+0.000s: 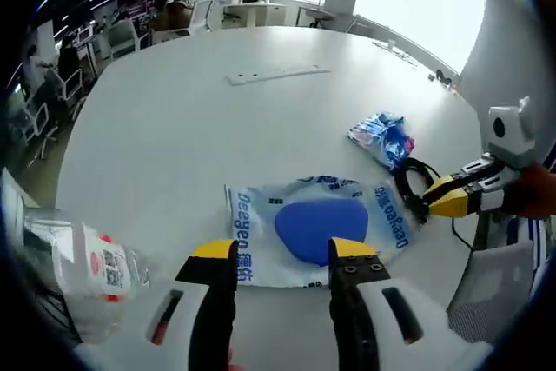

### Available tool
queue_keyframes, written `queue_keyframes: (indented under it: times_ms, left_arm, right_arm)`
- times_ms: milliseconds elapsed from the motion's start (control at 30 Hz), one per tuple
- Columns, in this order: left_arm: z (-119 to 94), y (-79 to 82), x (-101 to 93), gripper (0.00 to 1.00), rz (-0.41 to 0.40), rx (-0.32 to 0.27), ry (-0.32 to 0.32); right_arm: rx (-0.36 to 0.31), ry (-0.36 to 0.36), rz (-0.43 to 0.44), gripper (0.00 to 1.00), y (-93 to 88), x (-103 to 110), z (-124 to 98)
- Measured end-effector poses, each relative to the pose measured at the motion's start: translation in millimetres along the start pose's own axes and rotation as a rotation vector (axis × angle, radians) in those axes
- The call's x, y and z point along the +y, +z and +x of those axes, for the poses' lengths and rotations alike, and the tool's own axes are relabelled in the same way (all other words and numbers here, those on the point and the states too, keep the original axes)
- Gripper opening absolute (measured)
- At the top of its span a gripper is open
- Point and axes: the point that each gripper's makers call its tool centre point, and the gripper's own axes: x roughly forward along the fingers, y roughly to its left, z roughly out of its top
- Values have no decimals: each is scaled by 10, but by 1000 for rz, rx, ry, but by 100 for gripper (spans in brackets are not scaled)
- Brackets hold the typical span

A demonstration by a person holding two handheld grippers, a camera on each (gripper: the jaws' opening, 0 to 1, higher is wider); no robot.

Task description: Arrange the tabletop items into an orderly group along one side of the table until the central work area is clear of visible clutter.

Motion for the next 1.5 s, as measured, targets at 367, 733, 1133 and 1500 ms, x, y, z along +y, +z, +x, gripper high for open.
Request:
queue_keyframes:
  times_ms: [367, 733, 1133, 1500]
  left_arm:
    - [174, -130, 105, 44, -38, 48, 24]
    - [295, -199, 184, 44, -52, 82, 33]
    - [370, -276, 203, 29, -35, 123, 25]
    - [264, -347, 216, 3, -114, 116, 48]
  right_arm:
    - [7, -31, 73, 13, -117, -39, 111]
    - [46, -28, 108, 15, -280, 64, 288]
    - [72, -42, 130, 8, -353, 16, 360]
    - [61, -67, 79, 0, -245, -14, 319]
